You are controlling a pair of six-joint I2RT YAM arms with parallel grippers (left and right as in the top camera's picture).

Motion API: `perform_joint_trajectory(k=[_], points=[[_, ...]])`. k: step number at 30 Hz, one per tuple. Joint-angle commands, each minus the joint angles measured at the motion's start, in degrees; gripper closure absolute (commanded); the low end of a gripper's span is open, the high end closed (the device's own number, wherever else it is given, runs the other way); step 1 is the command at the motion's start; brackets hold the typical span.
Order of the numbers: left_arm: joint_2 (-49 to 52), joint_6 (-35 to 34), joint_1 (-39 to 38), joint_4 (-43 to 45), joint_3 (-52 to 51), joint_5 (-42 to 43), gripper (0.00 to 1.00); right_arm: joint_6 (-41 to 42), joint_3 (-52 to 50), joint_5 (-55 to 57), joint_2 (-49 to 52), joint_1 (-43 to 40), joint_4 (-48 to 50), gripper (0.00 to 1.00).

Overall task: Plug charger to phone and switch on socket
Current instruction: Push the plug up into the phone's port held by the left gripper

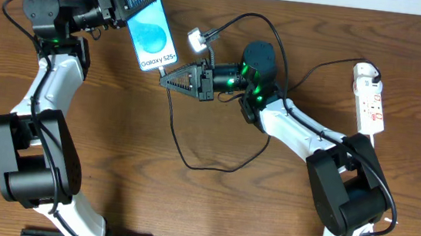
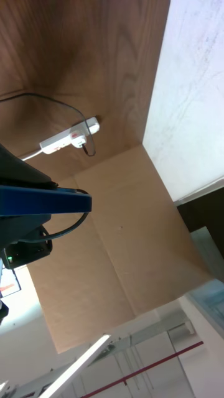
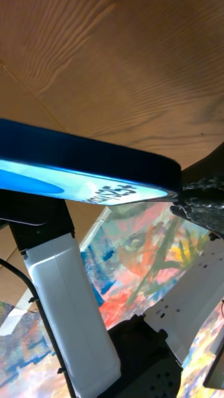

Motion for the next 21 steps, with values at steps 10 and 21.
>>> perform_joint_trajectory(k=[10, 21], points=[[-0.3, 2.1, -1.4, 0.5, 1.1, 3.0, 0.93, 3.6, 0.3, 7.6, 0.1, -0.5, 0.8, 0.99], [-0.3, 2.1, -1.4, 0.5, 1.1, 5.3, 0.93, 3.5, 0.3, 9.6, 0.1, -0.6, 0.7, 0.99]])
